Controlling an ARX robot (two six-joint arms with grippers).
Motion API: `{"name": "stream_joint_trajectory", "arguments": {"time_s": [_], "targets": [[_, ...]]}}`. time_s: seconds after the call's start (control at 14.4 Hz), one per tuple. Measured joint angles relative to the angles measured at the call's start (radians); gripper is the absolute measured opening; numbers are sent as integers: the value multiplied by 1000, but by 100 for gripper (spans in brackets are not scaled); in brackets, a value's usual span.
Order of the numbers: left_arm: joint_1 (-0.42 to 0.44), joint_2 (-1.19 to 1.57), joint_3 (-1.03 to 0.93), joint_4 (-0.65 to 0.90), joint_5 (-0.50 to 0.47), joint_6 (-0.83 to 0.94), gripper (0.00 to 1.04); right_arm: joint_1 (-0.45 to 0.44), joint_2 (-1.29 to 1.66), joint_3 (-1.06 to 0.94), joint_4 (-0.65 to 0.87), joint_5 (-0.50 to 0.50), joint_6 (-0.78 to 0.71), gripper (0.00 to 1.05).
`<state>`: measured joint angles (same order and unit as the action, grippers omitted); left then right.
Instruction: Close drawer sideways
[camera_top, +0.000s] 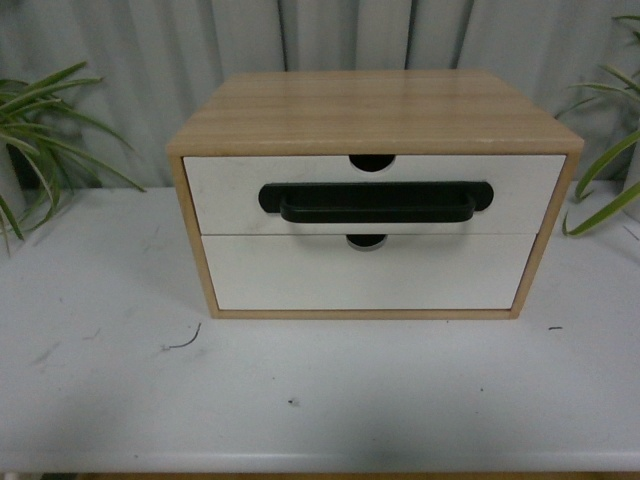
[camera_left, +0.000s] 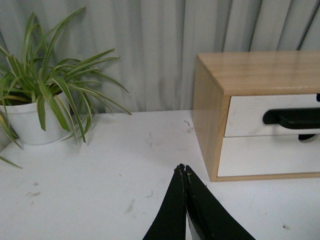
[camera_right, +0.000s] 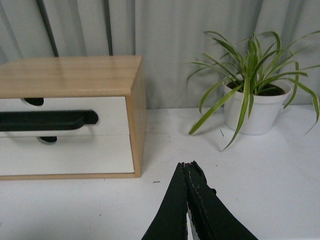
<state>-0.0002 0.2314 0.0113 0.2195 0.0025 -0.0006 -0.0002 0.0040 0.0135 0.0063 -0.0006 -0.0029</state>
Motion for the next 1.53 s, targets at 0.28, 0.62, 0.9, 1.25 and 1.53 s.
{"name": "stream_joint_trajectory", "arguments": {"time_s": [0.28,0.62,0.9,1.25,1.53], "targets": [[0,-72,0,-68,-3,0,2,0,0,0,-10,1,0,2],[0,-227,0,-221,-3,0,16,0,0,0,-10,1,-1,14],[0,-227,0,-223,-3,0,64,0,0,0,-10,1,-1,63],[0,-227,0,-223,-3,1,98,0,0,0,-10,1,0,98],[0,-227,0,-223,-3,0,98,0,0,0,-10,1,0,98]]}}
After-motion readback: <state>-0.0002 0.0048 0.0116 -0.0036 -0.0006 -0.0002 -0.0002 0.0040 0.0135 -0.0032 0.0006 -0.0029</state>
